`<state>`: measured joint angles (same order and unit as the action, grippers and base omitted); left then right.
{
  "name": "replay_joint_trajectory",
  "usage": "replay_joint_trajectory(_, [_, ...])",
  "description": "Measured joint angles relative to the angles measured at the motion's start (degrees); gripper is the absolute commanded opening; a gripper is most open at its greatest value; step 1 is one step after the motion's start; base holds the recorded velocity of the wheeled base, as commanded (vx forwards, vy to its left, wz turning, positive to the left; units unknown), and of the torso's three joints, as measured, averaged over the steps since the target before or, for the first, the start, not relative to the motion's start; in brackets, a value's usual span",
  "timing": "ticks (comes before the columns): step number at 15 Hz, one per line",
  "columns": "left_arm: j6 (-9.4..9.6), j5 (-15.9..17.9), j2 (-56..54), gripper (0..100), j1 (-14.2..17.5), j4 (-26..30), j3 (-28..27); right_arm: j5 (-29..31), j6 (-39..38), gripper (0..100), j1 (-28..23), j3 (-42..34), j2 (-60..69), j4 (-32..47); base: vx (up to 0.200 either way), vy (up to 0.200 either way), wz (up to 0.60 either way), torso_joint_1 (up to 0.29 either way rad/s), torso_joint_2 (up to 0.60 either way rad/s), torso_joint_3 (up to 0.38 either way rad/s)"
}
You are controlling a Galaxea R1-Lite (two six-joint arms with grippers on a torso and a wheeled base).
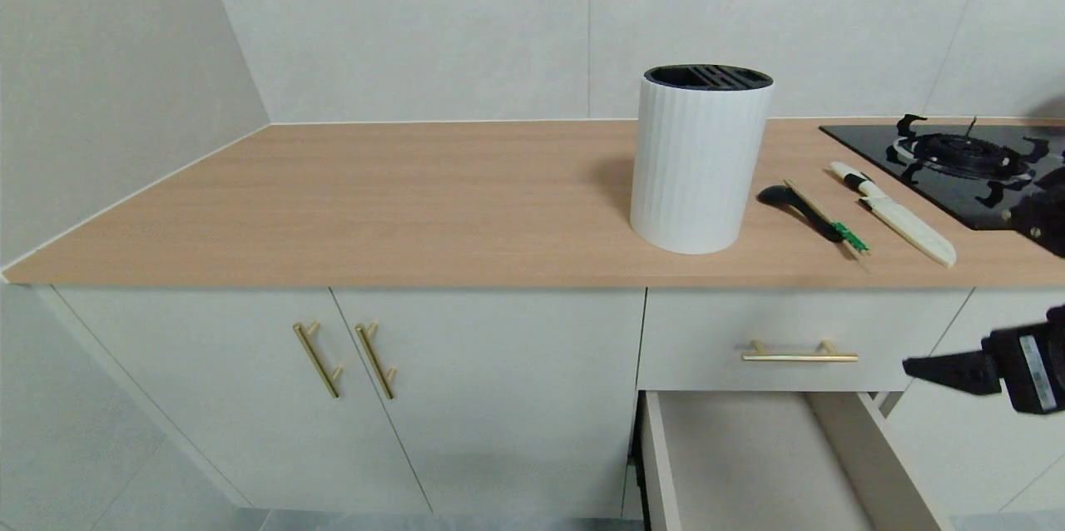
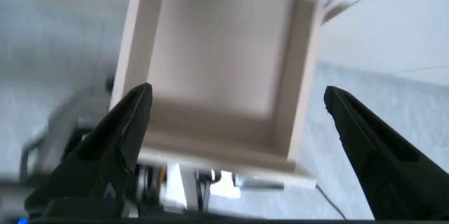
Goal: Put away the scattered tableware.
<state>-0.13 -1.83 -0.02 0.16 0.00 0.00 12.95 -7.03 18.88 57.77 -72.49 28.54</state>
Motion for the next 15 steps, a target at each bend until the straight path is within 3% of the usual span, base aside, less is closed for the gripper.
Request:
replay_joint_trajectory(5, [-0.02,0.0,0.0,100,0.0,0.0,0.0,0.0,-0.8,100,-6.3,14.9,-12.6,-1.3,0.000,0.000,0.00,0.000,0.00,0.000])
replay_joint_trajectory(15, [-0.02,0.0,0.0,100,0.0,0.0,0.0,0.3,-0.7,100,-9.5,14.1,-26.8,-23.3,0.000,0.000,0.00,0.000,0.00,0.000])
